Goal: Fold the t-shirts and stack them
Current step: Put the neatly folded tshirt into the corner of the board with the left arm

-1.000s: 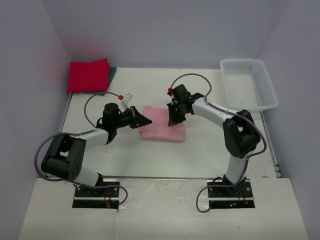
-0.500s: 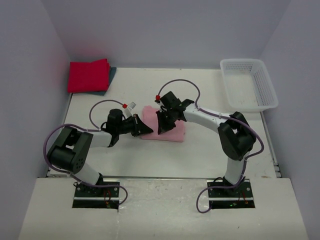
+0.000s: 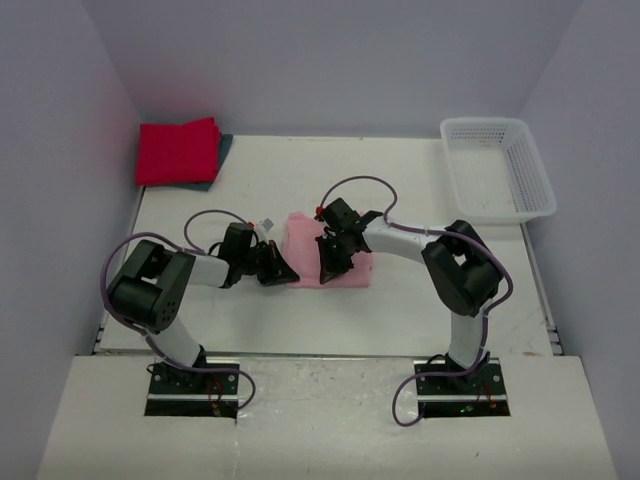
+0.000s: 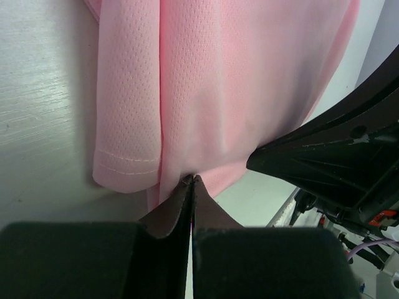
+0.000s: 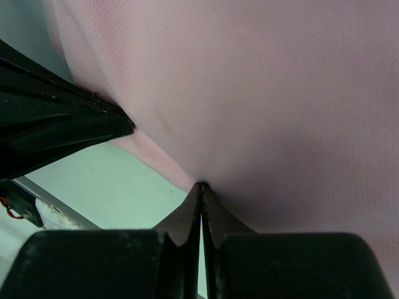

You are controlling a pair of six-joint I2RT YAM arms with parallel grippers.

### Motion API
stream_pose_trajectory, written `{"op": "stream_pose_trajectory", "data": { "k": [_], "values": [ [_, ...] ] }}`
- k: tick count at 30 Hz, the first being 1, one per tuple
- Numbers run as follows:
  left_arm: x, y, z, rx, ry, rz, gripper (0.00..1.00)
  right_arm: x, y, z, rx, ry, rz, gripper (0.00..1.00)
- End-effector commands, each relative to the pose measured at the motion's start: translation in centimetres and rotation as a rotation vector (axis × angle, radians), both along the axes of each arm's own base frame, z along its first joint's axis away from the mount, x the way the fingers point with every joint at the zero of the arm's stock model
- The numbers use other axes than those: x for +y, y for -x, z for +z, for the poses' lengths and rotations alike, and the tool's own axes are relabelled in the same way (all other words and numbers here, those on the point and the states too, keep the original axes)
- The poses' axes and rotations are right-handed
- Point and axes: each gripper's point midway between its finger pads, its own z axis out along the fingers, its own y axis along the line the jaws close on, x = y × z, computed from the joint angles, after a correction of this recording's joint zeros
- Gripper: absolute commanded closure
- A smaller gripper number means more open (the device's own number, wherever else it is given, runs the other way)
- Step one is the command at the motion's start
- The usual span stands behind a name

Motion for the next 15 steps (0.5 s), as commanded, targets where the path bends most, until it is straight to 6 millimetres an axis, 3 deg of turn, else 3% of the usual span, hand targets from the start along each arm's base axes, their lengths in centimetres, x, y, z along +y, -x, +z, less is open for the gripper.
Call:
{"op": "stream_pose_trajectory", "data": {
  "k": [1,4,8,12,15],
  "values": [
    [2.0,0.4,-2.6,0.032,-0.143,0.029,1.00,-0.6,-0.1,-1.6,-0.002,0.054,-0.024,1.00],
    [1.7,0.4,-2.1,0.015,-0.121,0.011,1.00,-0.3,-0.2,-1.0,-0.019,0.045,-0.007,1.00],
    [1.6,-0.1,-0.1,-0.046,-0.110,0.015,1.00,0.4,-0.3,1.3,-0.066,0.024,0.025,1.00],
    [2.8,-0.9,3.9,-0.125,-0.162,0.080,1.00,0.8,-0.8,6.5,-0.150,-0.018,0.033,1.00],
    [3.8,-1.6,8.4,-0.207,-0.195,0.138,0.90,0.8,-1.3,9.6,-0.204,-0.035,0.030,1.00]
  ]
}}
